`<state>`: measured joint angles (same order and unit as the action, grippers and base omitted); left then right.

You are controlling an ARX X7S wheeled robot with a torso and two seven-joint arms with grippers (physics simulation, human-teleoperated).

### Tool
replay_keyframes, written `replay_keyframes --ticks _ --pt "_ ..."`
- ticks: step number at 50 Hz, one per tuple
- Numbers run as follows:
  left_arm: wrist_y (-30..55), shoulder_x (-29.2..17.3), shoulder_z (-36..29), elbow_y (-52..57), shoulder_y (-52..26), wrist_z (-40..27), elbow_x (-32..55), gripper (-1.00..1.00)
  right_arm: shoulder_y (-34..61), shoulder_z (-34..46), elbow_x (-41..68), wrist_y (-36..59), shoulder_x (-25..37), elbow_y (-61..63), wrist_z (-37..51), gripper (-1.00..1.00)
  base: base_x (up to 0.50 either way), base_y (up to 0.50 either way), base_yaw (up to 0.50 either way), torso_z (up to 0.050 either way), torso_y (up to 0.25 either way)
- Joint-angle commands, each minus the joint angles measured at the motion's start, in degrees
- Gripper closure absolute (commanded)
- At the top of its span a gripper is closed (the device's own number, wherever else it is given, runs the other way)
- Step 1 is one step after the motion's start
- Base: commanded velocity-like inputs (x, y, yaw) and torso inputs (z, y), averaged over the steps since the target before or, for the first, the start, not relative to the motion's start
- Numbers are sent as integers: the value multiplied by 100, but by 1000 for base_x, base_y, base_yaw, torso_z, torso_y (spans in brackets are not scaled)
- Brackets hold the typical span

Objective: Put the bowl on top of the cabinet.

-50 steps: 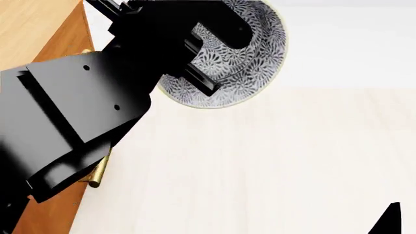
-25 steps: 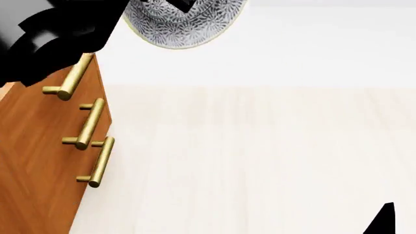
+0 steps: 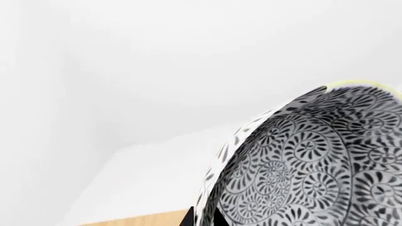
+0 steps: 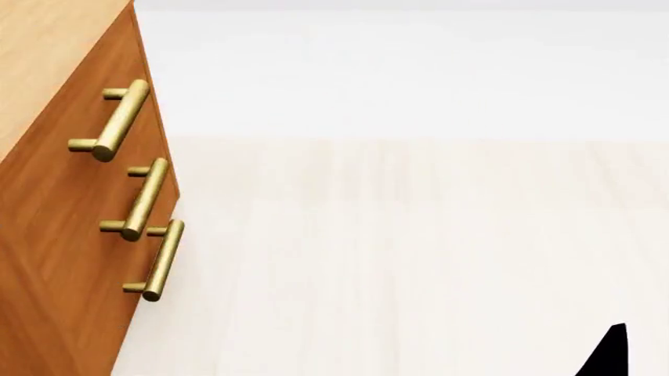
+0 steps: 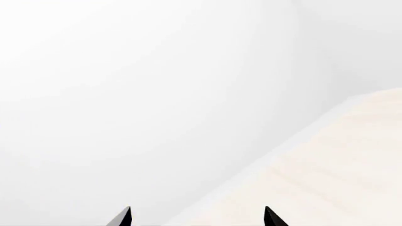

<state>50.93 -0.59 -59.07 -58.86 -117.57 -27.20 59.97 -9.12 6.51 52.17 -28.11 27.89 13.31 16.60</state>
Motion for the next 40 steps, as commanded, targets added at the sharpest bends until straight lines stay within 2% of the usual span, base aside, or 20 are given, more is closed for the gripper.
replay_keyframes --ticks 1,8,10,13,19,23,29,36,40 --pt "31 -46 251 -642 -398 -102 323 100 9 14 -26 29 -5 5 13 -100 0 0 0 0 0" --pt "0 39 546 -1500 -603 14 600 100 18 13 -22 52 -1 7 27 -100 0 0 0 0 0" --pt "-16 43 514 -1559 -629 26 581 100 11 8 -23 44 -4 13 27 -100 0 0 0 0 0" --pt "55 -11 809 -1605 -655 -98 697 100 16 10 -5 54 -2 5 18 -100 0 0 0 0 0" --pt "342 -106 1749 -1611 -591 -599 675 100 6 -24 78 45 14 9 -9 -100 0 0 0 0 2" --pt "309 -139 2512 -1611 -539 -772 337 100 -13 -61 130 24 21 9 -14 -100 0 0 0 0 0" --pt "469 -168 4031 -1612 -660 -906 -930 100 49 -78 53 30 -19 -63 60 -100 0 0 0 0 0" --pt "665 -132 6588 -1613 -608 -753 -3389 100 211 -117 221 123 -5 -254 81 -100 0 0 0 0 0" --pt "505 -122 7777 -1613 -519 -703 -4560 100 379 -71 182 224 -32 -413 140 -100 0 0 0 0 0"
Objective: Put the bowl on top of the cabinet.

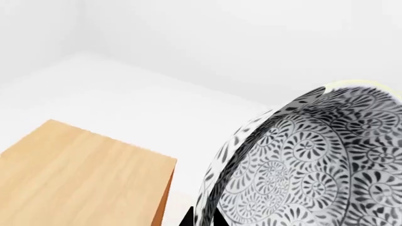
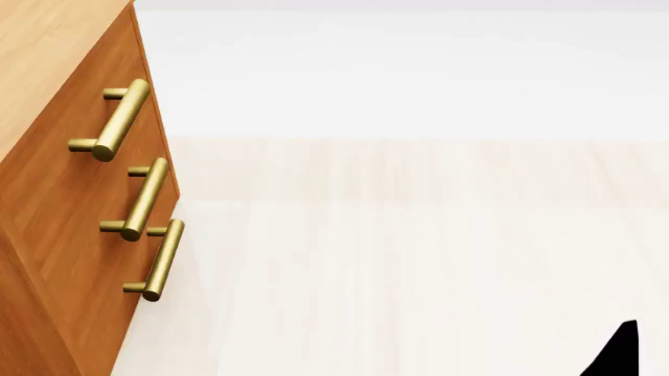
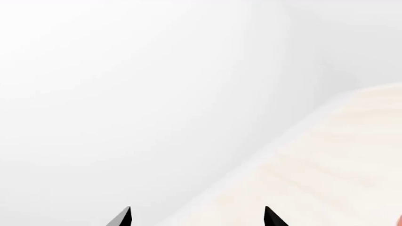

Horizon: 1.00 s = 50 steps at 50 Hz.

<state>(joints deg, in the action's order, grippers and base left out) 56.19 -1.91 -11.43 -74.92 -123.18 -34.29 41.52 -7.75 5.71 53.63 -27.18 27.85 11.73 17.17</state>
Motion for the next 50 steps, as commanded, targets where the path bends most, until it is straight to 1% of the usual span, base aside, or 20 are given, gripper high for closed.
replay_keyframes --ticks 1,3,5,8,13,15,21,29,37,41,44,50 --pt "-37 6 3247 -6 62 -10 -2935 100 254 7 30 136 -31 -264 94 -100 0 0 0 0 0" --pt "-109 -26 3650 -6 138 22 -3275 100 258 -9 1 128 -37 -267 129 -100 0 0 0 0 0" --pt "-236 -89 4074 -6 243 -144 -3488 100 257 -25 -19 120 -43 -269 159 -100 0 0 0 0 0" --pt "-413 -148 4505 -6 336 -277 -3716 100 308 -26 -36 145 -57 -328 197 -100 0 0 0 0 3" --pt "-550 -192 4854 -6 346 -507 -3965 100 389 4 -71 195 -77 -409 222 -100 0 0 0 0 0" --pt "-779 -225 5011 -6 389 -711 -3994 100 420 22 -88 212 -88 -443 223 -100 0 0 0 0 0" --pt "-1676 -285 5196 -6 469 -1228 -4111 100 428 18 -88 216 -94 -461 225 -100 0 0 0 2 0" --pt "-2064 -288 5230 -5 516 -1632 -4158 100 407 14 -72 216 -91 -452 208 -100 0 0 0 0 0" --pt "-1727 -353 5265 -5 633 -1993 -4173 100 449 51 -110 250 -110 -498 208 -100 0 0 0 0 1" --pt "-1570 -408 5423 -5 677 -2114 -4095 100 456 57 -111 259 -114 -503 207 -100 0 0 0 0 0" --pt "-1524 -476 5593 -5 706 -2362 -4057 100 460 65 -133 265 -118 -509 217 -100 0 0 0 0 0" --pt "-1457 -528 5745 -5 695 -2508 -4059 100 470 65 -121 277 -118 -522 214 -100 0 0 0 0 0"
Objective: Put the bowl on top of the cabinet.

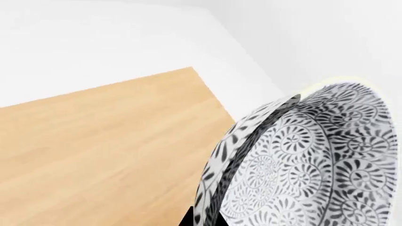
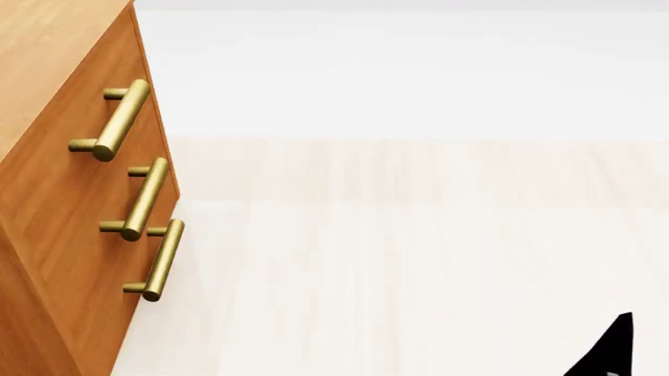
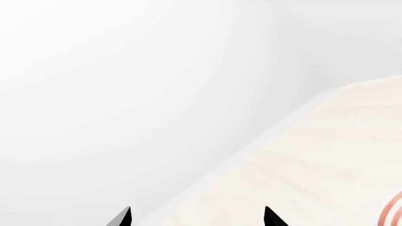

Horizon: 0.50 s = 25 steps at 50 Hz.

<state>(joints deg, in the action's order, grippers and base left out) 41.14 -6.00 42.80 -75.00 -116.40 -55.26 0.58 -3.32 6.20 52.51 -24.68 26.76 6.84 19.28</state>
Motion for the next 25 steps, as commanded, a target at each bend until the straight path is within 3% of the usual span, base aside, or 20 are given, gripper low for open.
replay_keyframes --ticks 1,25 --pt "48 -125 333 3 21 -414 29 100 25 15 -14 24 -10 -30 3 -100 0 0 0 0 0" --pt "-68 -256 357 3 245 -270 -56 100 99 42 -41 81 -24 -88 16 -100 0 0 0 0 0"
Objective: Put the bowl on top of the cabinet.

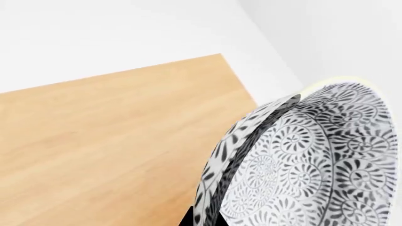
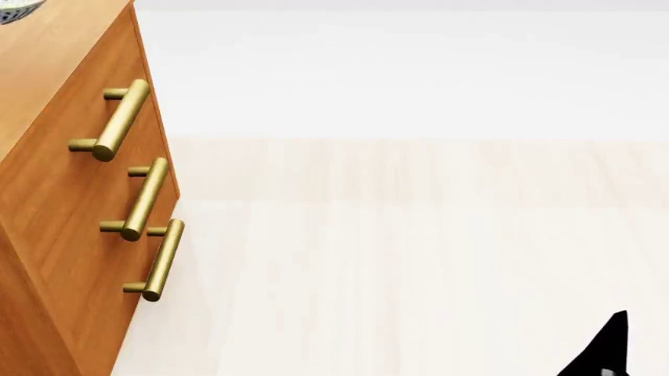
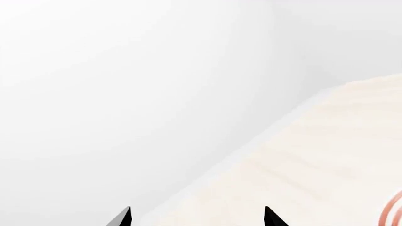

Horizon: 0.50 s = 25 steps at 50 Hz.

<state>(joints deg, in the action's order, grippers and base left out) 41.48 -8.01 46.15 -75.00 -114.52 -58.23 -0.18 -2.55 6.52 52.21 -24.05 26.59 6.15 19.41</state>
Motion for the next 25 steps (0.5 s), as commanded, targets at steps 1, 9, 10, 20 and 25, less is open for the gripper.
replay_keyframes --ticks 1,9,10,20,25 --pt "-126 -65 40 3 89 29 32 100 22 9 -8 17 -6 -17 -1 -100 0 0 0 0 0" --pt "-217 -156 219 3 235 52 96 100 34 14 -23 20 -16 -41 -4 -100 0 0 0 0 0" --pt "-223 -161 243 3 249 74 105 100 39 17 -28 22 -19 -47 -2 -100 0 0 0 10 0" --pt "-261 -227 307 3 370 111 68 100 70 47 -80 44 -37 -88 8 -100 0 0 0 0 1" --pt "-283 -258 316 3 374 84 43 100 82 53 -77 55 -40 -99 2 -100 0 0 0 0 0"
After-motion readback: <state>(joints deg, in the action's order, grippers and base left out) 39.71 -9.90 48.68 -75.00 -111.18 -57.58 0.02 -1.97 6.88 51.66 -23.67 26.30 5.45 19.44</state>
